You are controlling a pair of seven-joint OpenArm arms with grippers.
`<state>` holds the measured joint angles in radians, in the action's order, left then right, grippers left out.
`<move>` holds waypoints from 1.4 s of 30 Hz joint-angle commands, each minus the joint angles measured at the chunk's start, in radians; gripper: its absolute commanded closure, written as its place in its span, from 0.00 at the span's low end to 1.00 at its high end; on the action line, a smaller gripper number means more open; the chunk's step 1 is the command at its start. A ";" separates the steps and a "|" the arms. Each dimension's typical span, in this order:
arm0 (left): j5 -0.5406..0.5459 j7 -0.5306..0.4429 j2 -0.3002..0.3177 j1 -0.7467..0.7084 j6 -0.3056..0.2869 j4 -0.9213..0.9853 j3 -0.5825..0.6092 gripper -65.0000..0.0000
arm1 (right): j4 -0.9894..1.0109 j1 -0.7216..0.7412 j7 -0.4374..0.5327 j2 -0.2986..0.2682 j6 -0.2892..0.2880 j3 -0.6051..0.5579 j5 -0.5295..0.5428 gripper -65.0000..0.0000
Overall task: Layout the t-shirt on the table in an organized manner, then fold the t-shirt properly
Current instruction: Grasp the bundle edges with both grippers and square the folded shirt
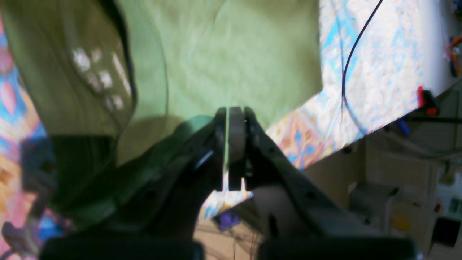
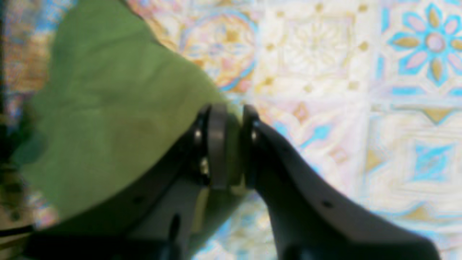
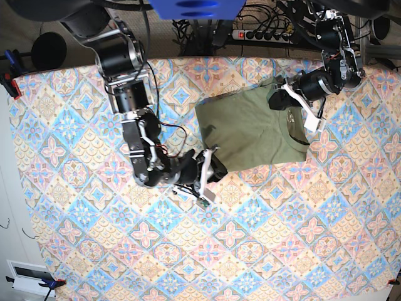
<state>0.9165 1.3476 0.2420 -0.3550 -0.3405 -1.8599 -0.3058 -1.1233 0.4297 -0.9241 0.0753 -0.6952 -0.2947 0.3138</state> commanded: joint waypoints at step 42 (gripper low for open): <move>-0.462 -0.277 -0.042 0.630 -0.002 0.521 0.472 1.00 | -0.320 -0.182 -0.042 -0.231 -0.003 -0.231 -0.310 0.90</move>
<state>0.4454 1.0866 0.1982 0.2520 -0.3412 -1.3239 0.1703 -1.4265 0.2256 -0.9745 -0.1532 -0.6994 -0.5339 0.0032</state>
